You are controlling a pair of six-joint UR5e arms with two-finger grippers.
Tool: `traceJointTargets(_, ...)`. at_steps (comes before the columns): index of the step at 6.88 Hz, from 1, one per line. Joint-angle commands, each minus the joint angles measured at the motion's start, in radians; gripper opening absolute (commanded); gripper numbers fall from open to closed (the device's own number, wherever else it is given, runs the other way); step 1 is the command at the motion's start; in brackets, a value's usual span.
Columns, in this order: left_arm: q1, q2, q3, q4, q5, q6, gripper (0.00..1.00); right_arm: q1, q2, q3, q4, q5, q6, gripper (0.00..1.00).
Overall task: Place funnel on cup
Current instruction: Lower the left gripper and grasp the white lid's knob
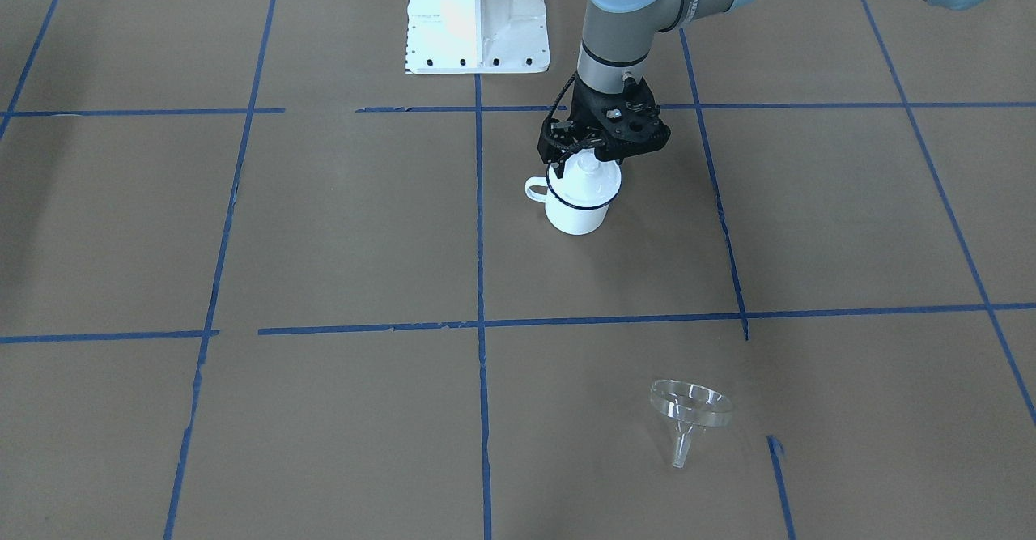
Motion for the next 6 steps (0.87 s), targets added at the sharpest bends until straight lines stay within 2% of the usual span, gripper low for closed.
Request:
traceJointTargets(1,0.000,0.000,-0.004,0.000,-0.002,0.000,0.51,0.000,0.000,0.000,0.000,0.000,0.000,1.00)
traceJointTargets(5,0.000,0.000,-0.012,0.001,-0.003,0.002,0.54,0.000,0.000,0.000,0.000,0.000,0.000,1.00)
traceJointTargets(6,0.000,0.000,-0.014,0.001,-0.003,0.002,0.52,0.000,0.000,0.000,0.000,0.000,0.000,1.00)
